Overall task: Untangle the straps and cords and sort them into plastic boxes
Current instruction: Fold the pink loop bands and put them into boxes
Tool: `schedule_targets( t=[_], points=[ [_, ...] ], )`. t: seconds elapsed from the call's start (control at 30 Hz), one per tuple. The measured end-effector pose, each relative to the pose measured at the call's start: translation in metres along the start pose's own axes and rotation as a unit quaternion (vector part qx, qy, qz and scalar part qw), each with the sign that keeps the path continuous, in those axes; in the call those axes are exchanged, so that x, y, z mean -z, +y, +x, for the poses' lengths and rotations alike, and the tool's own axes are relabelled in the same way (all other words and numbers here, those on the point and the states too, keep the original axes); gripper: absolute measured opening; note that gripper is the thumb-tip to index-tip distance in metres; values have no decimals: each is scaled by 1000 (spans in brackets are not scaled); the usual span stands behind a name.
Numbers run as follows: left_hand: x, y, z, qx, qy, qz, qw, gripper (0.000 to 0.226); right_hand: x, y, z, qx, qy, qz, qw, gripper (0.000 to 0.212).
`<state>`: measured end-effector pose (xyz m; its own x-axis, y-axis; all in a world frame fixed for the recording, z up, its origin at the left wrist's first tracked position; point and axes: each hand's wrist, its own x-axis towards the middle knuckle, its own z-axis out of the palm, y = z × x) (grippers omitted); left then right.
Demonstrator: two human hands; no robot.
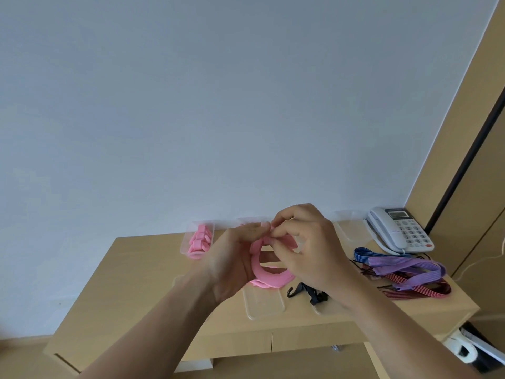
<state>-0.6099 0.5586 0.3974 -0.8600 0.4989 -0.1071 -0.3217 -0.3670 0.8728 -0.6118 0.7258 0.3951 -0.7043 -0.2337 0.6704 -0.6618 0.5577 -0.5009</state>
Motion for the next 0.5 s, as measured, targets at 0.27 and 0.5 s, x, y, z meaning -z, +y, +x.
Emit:
schedule_targets(
  t=[0.27,0.5],
  points=[
    [13,-1,3,17,55,69,996,49,3,9,8,-117,-68,85,987,36],
    [28,-2,-2,15,69,56,996,43,-8,10,16,-116,-194,11,974,22]
  ],
)
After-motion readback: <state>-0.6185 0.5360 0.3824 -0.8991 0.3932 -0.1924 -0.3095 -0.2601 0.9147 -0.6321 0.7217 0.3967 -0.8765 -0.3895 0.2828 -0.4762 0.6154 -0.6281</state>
